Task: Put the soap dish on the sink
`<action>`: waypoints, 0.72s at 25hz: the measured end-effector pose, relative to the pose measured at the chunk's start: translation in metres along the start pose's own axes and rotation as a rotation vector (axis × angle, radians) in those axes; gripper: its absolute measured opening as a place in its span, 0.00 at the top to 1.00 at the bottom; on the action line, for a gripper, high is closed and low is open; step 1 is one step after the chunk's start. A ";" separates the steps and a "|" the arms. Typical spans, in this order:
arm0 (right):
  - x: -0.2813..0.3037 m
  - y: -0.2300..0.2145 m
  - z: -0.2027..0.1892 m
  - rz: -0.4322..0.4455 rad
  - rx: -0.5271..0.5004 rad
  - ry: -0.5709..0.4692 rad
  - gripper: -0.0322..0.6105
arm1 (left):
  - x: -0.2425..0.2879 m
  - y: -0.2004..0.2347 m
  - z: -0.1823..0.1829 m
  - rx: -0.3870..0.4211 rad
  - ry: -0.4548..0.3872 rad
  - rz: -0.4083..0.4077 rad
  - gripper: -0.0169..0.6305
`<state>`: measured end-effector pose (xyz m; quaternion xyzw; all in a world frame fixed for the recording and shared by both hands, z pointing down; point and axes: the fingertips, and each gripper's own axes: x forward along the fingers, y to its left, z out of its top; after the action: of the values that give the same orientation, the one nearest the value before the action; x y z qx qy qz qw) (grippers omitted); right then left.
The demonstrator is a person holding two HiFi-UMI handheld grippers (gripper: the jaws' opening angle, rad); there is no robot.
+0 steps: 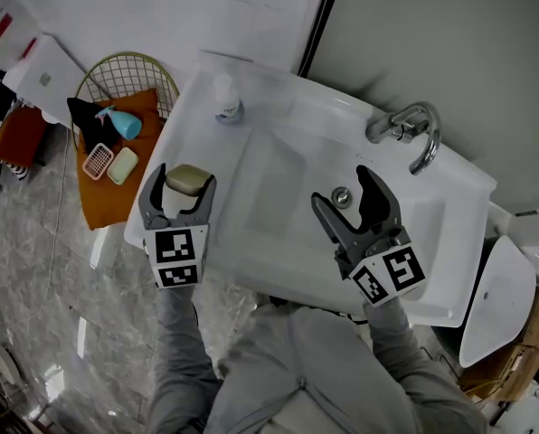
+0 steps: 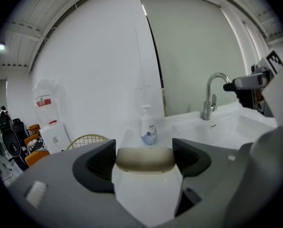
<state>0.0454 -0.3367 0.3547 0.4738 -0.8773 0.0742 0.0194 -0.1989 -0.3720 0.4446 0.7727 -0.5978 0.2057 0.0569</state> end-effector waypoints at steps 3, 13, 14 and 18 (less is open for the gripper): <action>0.008 -0.005 -0.003 -0.005 0.003 0.011 0.36 | 0.016 0.002 -0.001 -0.006 0.005 -0.003 0.32; 0.013 -0.009 -0.010 -0.008 0.001 0.022 0.36 | 0.037 -0.003 -0.007 -0.003 0.001 -0.005 0.32; 0.013 -0.009 -0.010 -0.008 0.001 0.022 0.36 | 0.038 -0.004 -0.007 -0.003 0.001 -0.005 0.32; 0.018 -0.012 -0.010 -0.006 0.002 0.023 0.36 | 0.045 -0.002 -0.009 -0.004 0.005 -0.004 0.32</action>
<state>0.0446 -0.3564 0.3679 0.4756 -0.8755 0.0805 0.0293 -0.1897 -0.4090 0.4702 0.7733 -0.5966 0.2062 0.0602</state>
